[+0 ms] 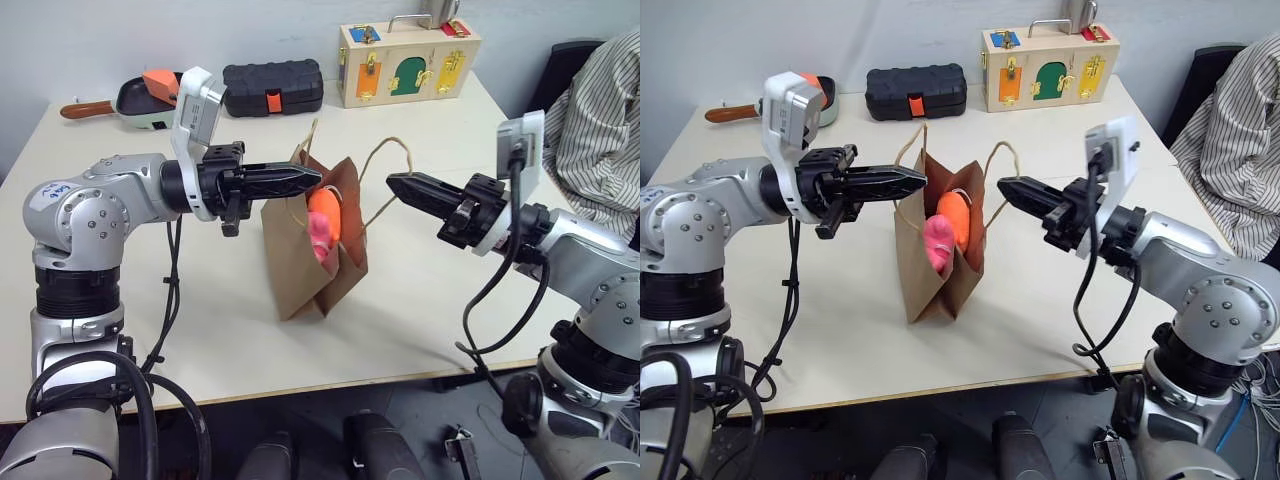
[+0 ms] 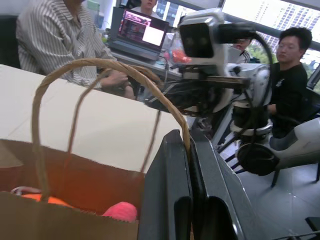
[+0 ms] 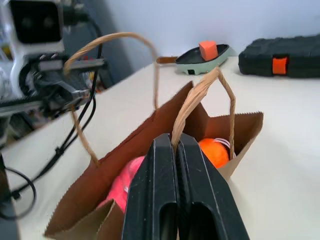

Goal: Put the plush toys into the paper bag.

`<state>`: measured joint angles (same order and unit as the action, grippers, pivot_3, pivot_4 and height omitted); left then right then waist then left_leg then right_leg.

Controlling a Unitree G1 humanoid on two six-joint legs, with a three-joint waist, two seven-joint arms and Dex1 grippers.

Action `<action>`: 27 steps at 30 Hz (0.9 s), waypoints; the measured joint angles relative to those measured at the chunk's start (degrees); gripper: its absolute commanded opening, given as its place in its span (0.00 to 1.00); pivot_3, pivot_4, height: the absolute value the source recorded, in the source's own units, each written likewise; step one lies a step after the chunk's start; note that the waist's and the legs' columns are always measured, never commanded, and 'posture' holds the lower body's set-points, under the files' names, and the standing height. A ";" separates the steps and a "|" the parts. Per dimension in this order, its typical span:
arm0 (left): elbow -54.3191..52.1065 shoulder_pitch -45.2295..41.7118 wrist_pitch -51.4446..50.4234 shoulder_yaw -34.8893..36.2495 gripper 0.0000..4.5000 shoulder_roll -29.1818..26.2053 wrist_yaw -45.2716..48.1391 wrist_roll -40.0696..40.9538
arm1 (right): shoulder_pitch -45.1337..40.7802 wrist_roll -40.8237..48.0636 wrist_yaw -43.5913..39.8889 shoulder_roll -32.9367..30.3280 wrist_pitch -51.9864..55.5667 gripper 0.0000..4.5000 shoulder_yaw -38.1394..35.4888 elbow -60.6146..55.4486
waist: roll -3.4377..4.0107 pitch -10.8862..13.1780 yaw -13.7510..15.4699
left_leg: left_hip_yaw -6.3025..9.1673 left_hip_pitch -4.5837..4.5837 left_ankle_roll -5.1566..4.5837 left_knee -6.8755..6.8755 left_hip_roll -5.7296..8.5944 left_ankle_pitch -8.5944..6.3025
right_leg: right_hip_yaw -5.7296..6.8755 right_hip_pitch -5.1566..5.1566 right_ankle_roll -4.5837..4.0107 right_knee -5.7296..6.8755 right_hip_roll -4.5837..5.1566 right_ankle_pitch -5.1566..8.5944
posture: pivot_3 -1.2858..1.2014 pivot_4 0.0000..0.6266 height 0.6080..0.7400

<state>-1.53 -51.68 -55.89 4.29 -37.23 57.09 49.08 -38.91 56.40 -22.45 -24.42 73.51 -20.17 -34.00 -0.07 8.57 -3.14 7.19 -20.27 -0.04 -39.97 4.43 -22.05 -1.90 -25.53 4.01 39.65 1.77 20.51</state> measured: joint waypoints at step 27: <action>-4.61 8.64 2.05 1.91 0.19 1.05 -3.46 -1.57 | 10.84 -18.47 -9.74 -13.20 -27.49 0.12 17.15 3.12 | -0.09 0.05 1.58 | 0.00 -0.10 -0.01 -0.04 0.02 0.00 | 0.01 0.01 0.00 -0.06 0.00 0.00 | 0.52 0.24 1.00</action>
<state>-6.13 -43.03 -53.83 6.20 -36.18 53.64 47.52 -28.07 37.92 -32.19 -37.62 46.01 -3.02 -30.87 -0.17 8.62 -1.56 7.19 -20.36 -0.05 -40.01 4.45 -22.05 -1.89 -25.52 4.01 39.59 1.77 20.51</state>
